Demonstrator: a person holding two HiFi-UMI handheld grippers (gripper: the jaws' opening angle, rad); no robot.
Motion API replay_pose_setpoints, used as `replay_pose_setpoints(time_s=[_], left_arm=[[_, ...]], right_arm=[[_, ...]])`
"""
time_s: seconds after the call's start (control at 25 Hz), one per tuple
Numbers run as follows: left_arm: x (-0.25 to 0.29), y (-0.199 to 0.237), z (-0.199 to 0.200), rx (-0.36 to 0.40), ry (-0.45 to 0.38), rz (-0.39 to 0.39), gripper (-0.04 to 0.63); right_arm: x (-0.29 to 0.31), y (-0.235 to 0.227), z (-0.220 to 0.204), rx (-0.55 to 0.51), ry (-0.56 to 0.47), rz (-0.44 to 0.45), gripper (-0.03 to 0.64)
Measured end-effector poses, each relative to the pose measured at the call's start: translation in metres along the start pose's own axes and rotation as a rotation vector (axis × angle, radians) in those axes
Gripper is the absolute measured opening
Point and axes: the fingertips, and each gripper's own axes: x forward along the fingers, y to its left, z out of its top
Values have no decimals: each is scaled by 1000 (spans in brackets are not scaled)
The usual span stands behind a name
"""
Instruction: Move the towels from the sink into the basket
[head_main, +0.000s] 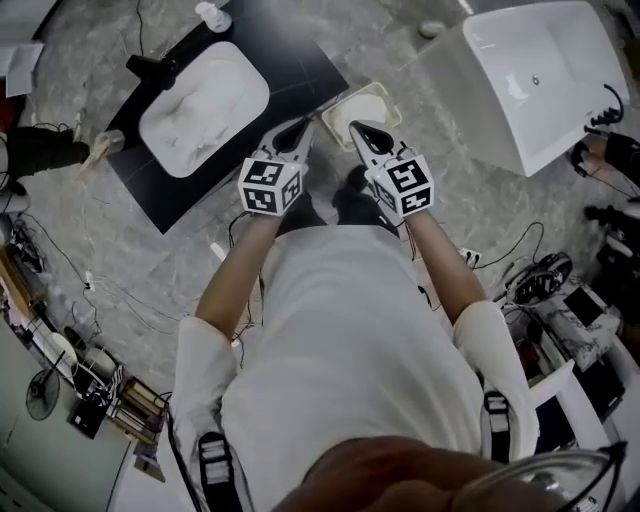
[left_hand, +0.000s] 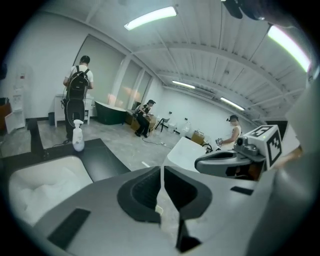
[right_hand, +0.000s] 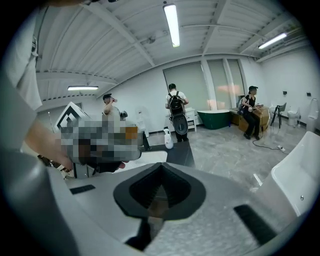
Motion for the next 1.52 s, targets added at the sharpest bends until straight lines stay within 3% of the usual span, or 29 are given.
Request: replay_pose_setpoints(time_s=[0.28, 0.76, 1.28, 1.52], left_arm=[[-65, 13, 34, 120, -80, 21, 17], [-135, 25, 84, 77, -255, 66, 11], [-145, 50, 67, 45, -230, 89, 12], [-149, 92, 37, 46, -181, 140, 14]], right_arm=[[-2, 43, 48, -50, -63, 9, -3], [-23, 70, 97, -165, -136, -10, -3], [-1, 84, 104, -148, -124, -2, -3], [22, 97, 93, -150, -85, 24, -3]])
